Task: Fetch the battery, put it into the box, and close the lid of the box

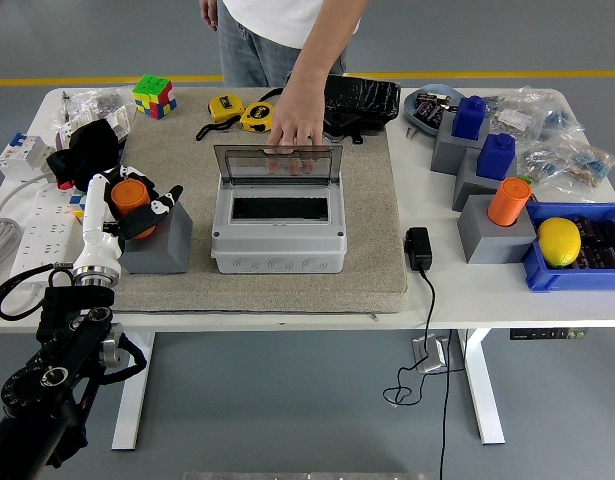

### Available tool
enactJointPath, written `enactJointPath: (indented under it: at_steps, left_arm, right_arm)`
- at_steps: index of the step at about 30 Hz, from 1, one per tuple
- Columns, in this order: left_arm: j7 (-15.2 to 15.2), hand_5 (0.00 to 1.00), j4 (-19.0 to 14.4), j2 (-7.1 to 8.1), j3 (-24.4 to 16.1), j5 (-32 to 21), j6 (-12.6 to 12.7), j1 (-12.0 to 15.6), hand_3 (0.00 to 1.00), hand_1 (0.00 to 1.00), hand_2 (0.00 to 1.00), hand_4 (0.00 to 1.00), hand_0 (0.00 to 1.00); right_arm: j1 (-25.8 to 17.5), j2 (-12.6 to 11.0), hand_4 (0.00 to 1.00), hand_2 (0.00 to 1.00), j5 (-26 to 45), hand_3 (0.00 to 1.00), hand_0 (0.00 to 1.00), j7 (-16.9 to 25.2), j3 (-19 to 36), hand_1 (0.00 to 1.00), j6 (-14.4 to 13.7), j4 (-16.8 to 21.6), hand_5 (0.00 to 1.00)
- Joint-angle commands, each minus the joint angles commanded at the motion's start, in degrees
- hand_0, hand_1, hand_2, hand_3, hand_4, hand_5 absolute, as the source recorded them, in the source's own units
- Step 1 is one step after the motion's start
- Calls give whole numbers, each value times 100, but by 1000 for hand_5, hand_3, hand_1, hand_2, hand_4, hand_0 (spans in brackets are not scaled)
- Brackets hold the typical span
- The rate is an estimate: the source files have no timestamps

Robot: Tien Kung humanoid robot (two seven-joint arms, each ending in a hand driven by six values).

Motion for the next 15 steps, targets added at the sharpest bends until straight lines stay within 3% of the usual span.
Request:
enactJointPath:
  at_steps: [15]
  left_arm:
    - [-17, 55, -229, 25, 112, -96, 100, -25, 88, 49, 86, 878, 79]
  right_arm:
    - [2, 1, 998, 749, -25, 779, 882, -8, 23, 804, -5, 0, 998]
